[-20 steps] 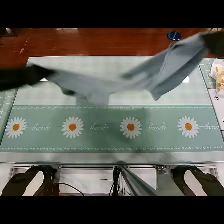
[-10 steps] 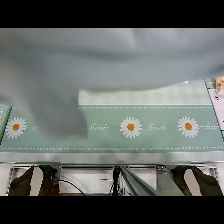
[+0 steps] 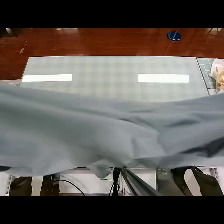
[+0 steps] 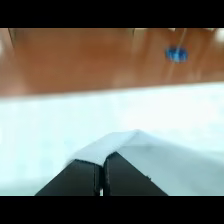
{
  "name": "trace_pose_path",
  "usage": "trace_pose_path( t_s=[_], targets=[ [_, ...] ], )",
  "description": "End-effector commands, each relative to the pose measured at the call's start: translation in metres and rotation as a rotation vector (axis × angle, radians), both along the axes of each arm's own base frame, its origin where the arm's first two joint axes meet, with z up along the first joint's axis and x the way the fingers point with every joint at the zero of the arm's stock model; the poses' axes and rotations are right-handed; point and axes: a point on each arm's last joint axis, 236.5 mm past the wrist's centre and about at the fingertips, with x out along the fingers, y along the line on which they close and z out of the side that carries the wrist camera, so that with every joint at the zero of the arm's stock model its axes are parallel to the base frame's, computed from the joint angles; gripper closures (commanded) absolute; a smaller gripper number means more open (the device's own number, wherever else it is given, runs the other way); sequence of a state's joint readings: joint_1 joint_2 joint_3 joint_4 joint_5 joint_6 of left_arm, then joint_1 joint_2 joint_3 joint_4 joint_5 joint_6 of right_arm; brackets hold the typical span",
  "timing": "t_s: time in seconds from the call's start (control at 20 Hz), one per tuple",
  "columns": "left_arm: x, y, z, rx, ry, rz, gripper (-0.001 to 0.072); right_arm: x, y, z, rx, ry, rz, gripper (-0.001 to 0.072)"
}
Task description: Fold the shirts.
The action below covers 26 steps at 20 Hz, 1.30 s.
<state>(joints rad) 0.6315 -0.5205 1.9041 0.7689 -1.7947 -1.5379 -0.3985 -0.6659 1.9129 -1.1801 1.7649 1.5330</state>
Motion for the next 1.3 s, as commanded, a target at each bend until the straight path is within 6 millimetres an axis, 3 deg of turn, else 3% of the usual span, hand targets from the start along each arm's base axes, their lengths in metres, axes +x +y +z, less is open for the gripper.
trace_pose_path(
  t_s=[0.0, 0.2, 0.25, 0.35, 0.55, 0.7, 0.8, 1.0, 1.1, 1.25],
  targets=[
    [0.020, 0.021, -0.093, -0.127, 0.272, -0.001, 0.0687, 0.016, -0.006, -0.096, 0.078, 0.338, 0.050, 0.0688],
    [0.077, 0.061, -0.235, -0.384, 0.531, -0.005, 0.0689, 0.090, -0.018, -0.228, 0.242, 0.535, 0.054, 0.0688],
    [0.089, 0.066, -0.261, -0.447, 0.563, 0.011, 0.0689, 0.103, -0.011, -0.259, 0.265, 0.597, 0.076, 0.0688],
    [0.118, 0.075, -0.292, -0.495, 0.566, 0.029, 0.0689, 0.141, 0.006, -0.297, 0.269, 0.621, 0.123, 0.0688],
    [0.205, 0.075, -0.305, -0.373, 0.428, -0.038, 0.0687, 0.247, 0.020, -0.330, 0.240, 0.425, 0.104, 0.0688],
    [0.259, 0.058, -0.320, -0.298, 0.372, -0.069, 0.0685, 0.292, 0.009, -0.345, 0.260, 0.319, 0.034, 0.0688],
    [0.286, 0.051, -0.330, -0.245, 0.339, -0.078, 0.0686, 0.308, 0.001, -0.349, 0.252, 0.271, 0.004, 0.0688],
    [0.324, 0.062, -0.351, -0.219, 0.286, 0.016, 0.0685, 0.337, -0.017, -0.344, 0.234, 0.147, -0.056, 0.0687],
    [0.326, 0.054, -0.376, -0.218, 0.341, 0.005, 0.0685, 0.338, -0.017, -0.359, 0.236, 0.178, -0.060, 0.0687],
    [0.313, 0.018, -0.420, -0.219, 0.482, -0.085, 0.0683, 0.324, -0.007, -0.399, 0.252, 0.320, -0.036, 0.0686]
  ],
)
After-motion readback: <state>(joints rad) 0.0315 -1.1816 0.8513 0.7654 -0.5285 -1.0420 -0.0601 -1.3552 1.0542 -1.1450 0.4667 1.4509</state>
